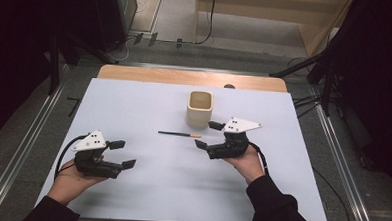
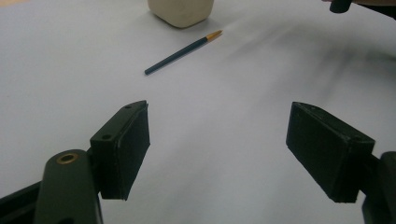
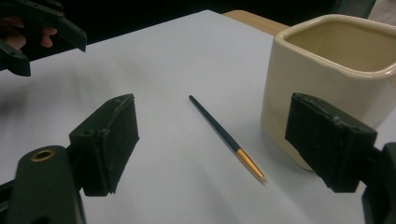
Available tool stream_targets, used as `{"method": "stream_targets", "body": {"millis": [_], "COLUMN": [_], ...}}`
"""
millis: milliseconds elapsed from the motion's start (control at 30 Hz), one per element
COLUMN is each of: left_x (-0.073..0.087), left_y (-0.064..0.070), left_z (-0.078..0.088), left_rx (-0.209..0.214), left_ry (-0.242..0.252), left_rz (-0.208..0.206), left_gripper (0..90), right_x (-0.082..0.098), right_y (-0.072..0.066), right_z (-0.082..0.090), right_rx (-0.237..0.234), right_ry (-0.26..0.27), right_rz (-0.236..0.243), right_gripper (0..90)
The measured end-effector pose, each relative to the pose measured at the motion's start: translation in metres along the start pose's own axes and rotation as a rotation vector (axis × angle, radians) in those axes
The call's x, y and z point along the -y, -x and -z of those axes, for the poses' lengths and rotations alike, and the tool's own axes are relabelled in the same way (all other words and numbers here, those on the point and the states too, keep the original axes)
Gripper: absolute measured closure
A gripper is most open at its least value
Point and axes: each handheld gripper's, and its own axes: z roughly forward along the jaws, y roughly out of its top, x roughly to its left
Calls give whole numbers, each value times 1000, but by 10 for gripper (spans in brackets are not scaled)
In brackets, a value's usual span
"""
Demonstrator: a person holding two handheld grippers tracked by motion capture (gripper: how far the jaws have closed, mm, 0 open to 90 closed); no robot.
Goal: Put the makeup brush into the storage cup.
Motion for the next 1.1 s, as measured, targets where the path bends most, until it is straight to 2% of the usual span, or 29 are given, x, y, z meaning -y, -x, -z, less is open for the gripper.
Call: {"method": "stream_targets", "body": {"millis": [167, 500, 567, 633, 700, 733, 800, 900, 967, 1000, 1033, 1100], "left_x": [0, 0, -1, 0, 0, 0, 0, 0, 0, 0, 0, 0], "left_y": [0, -1, 0, 0, -1, -1, -1, -1, -1, -1, -1, -1], "left_z": [0, 0, 0, 0, -1, -1, 0, 0, 0, 0, 0, 0], "left_rx": [3, 5, 7, 10, 10, 10, 7, 4, 4, 5, 5, 5], "left_ry": [0, 2, 5, 2, -1, -1, 0, 0, -1, -1, -2, -1], "left_rz": [-1, 3, 6, 2, 1, 1, 4, 5, 6, 6, 6, 5], "left_gripper": [224, 224, 224, 224, 224, 224, 224, 224, 224, 224, 224, 224], "right_x": [-4, -13, -14, -14, -15, -19, -21, -29, -35, -40, -40, -46], "right_y": [2, 1, 1, 0, -1, -1, -1, 0, 1, 1, 1, 2], "right_z": [-8, -24, -27, -29, -29, -29, -29, -33, -36, -38, -38, -41], "right_rx": [-1, -23, -29, -20, -32, -48, -58, -101, -109, -118, -118, -126], "right_ry": [12, 16, 3, -16, -54, -96, -114, -209, -271, -317, -317, -369], "right_rz": [-8, 10, 8, 27, 40, 64, 71, 101, 131, 171, 171, 206], "right_gripper": [185, 189, 189, 189, 188, 188, 188, 184, 185, 183, 183, 183]}}
